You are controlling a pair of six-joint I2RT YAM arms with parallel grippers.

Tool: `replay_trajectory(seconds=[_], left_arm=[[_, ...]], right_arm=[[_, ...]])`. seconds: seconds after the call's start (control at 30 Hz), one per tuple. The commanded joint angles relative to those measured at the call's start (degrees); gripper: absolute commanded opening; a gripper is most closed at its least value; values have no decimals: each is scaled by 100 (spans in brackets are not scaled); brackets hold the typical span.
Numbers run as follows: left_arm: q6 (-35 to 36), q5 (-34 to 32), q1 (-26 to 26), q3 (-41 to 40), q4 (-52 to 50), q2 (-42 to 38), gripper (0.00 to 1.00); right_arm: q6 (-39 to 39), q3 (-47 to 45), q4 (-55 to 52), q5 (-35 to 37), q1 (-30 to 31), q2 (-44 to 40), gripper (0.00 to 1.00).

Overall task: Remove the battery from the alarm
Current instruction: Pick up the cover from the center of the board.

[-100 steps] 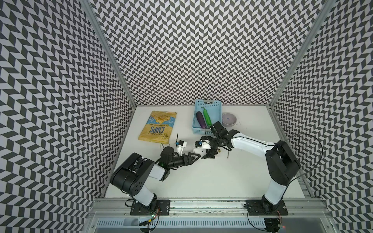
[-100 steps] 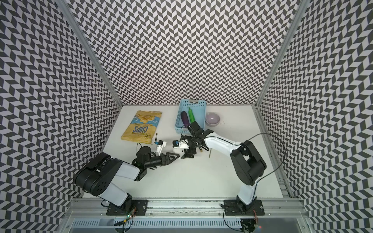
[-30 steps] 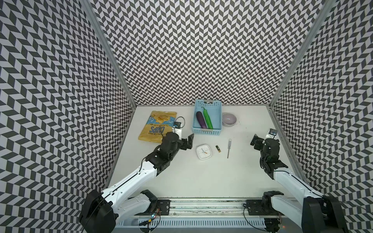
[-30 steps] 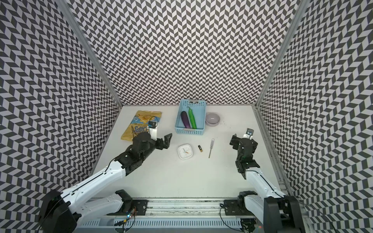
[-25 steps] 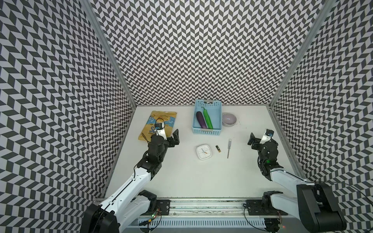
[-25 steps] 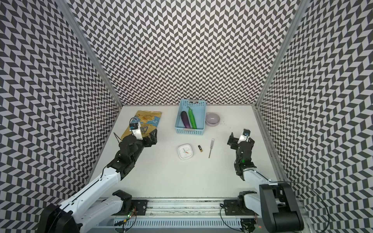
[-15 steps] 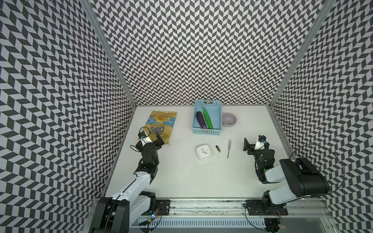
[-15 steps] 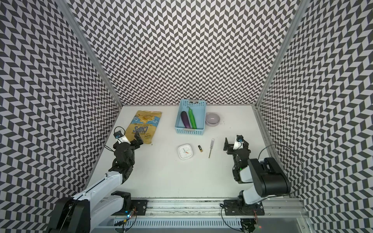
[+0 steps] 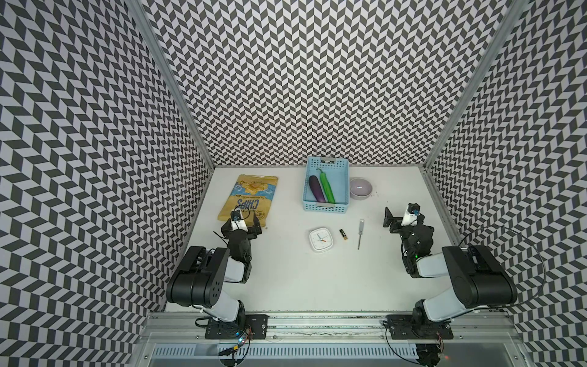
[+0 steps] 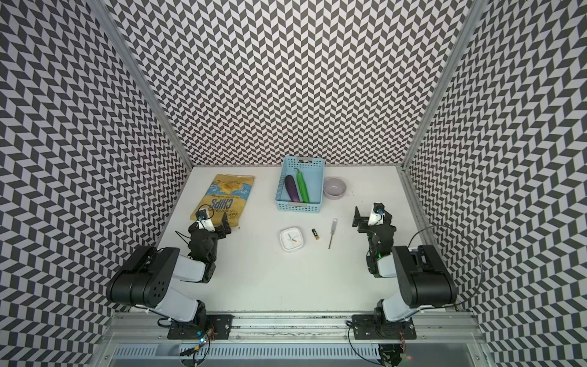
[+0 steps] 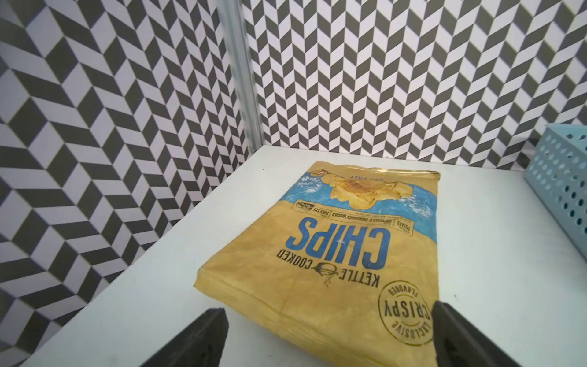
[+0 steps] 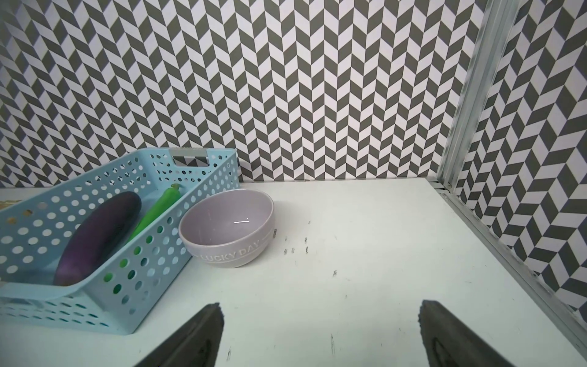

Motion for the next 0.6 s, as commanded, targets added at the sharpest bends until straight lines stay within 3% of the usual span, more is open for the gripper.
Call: replay_trajectory(seconds=[0.0, 0.57], left_arm=[[19, 556, 186, 214, 237, -64, 100], [32, 542, 169, 219, 209, -79, 100]], right_arm=[[-6, 100, -5, -54, -12, -117, 100], [3, 90, 35, -51, -11, -108, 100]])
